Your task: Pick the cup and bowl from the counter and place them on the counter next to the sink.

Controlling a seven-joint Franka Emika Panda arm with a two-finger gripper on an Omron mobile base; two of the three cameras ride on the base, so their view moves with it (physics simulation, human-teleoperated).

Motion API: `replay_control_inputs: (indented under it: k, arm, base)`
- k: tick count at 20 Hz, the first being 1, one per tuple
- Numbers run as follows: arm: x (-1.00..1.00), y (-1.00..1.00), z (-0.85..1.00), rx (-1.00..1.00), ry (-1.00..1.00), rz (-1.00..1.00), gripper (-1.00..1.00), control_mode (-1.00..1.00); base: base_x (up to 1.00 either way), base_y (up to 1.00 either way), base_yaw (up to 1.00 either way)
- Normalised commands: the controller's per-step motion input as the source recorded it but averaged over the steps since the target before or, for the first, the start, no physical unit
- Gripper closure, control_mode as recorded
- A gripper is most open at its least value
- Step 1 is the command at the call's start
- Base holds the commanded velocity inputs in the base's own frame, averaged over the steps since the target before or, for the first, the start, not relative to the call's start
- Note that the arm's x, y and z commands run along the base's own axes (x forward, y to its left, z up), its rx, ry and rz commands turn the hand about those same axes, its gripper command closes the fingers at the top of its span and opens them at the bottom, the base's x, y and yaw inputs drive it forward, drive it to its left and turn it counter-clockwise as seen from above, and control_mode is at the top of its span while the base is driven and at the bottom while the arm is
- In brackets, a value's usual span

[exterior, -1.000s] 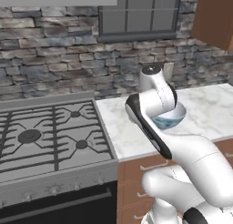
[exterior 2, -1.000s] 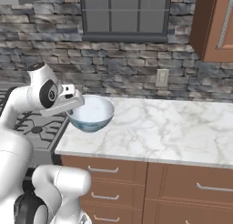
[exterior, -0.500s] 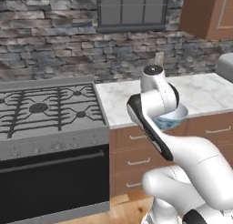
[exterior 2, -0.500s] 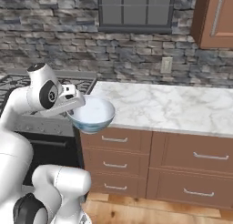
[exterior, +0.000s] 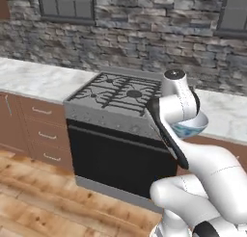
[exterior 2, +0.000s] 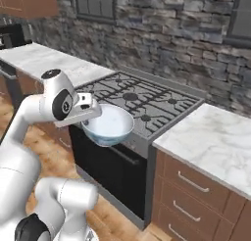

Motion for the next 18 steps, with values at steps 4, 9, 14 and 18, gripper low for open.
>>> replay_control_inputs:
  k: [4, 9, 14, 18]
  arm:
    - [0.00, 0.00, 0.00, 0.00, 0.00, 0.00, 1.00, 1.00]
    - [0.00, 0.00, 0.00, 0.00, 0.00, 0.00, 1.00, 1.00]
    - [0.00, 0.00, 0.00, 0.00, 0.00, 0.00, 1.00, 1.00]
    - [0.00, 0.00, 0.00, 0.00, 0.00, 0.00, 1.00, 1.00]
  base:
    - [0.00, 0.00, 1.00]
    - [0.00, 0.00, 1.00]
    - [0.05, -0.10, 0.96]
    - [0.96, -0.60, 0.34]
